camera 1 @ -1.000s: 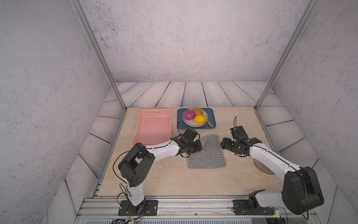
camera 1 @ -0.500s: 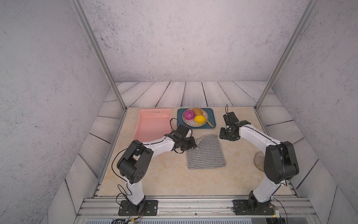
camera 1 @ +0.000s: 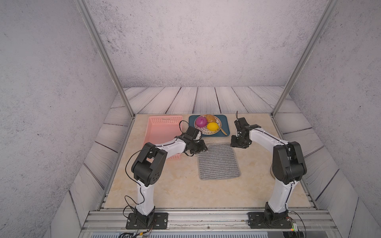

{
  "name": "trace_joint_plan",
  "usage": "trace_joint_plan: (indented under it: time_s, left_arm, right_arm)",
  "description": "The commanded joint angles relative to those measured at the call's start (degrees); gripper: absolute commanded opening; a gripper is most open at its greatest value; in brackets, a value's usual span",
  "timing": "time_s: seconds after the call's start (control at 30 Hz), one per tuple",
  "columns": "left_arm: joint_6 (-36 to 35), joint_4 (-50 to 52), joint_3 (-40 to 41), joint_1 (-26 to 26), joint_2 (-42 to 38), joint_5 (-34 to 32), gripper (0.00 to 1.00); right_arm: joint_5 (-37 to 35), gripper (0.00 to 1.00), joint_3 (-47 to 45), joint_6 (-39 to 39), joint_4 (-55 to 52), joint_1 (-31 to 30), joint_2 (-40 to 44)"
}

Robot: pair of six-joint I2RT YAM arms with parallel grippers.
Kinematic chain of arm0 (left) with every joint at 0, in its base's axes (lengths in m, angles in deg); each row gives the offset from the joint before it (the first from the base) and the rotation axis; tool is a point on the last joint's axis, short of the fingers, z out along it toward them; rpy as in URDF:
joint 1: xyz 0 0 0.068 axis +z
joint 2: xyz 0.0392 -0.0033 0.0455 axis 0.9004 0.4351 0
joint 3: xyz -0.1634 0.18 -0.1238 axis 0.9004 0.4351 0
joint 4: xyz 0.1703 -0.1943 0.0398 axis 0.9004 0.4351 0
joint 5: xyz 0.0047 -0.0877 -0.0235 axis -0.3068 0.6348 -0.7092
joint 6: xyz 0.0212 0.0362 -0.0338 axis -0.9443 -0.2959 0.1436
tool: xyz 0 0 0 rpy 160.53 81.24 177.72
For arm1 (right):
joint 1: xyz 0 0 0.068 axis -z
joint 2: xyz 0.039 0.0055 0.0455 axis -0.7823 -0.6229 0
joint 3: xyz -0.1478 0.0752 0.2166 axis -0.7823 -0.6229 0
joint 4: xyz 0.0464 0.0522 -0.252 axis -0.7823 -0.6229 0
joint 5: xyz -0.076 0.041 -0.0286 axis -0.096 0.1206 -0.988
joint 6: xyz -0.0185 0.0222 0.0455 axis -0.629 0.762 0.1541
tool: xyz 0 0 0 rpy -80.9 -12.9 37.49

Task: Fold the square dishcloth
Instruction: Flatten out the cleaning item at the center of the board.

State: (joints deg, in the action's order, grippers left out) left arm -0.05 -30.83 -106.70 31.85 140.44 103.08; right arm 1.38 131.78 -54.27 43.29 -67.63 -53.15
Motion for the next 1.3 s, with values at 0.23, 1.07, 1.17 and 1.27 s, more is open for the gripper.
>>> trace_joint_plan:
  time_s: [0.23,1.07,1.17,1.27]
  left_arm:
    - [-9.72,7.38,-6.18,1.85,0.17,-9.01,0.46]
    - [-40.64,28.89,-25.05,2.23,11.68,-18.45,0.59]
    - [-41.27,29.96,-27.06,2.93,13.22,-18.24,0.6]
    - [-41.54,30.09,-28.06,3.46,14.07,-17.25,0.61]
  right_arm:
    - [1.86,0.48,4.79,-2.85,-1.45,0.17,-2.45]
    - [5.15,0.48,13.62,-6.91,-5.05,2.77,-10.38]
    - [5.07,0.48,13.41,-7.1,-4.64,2.95,-10.96]
    - [5.42,0.49,13.72,-7.19,-4.49,3.13,-12.05]
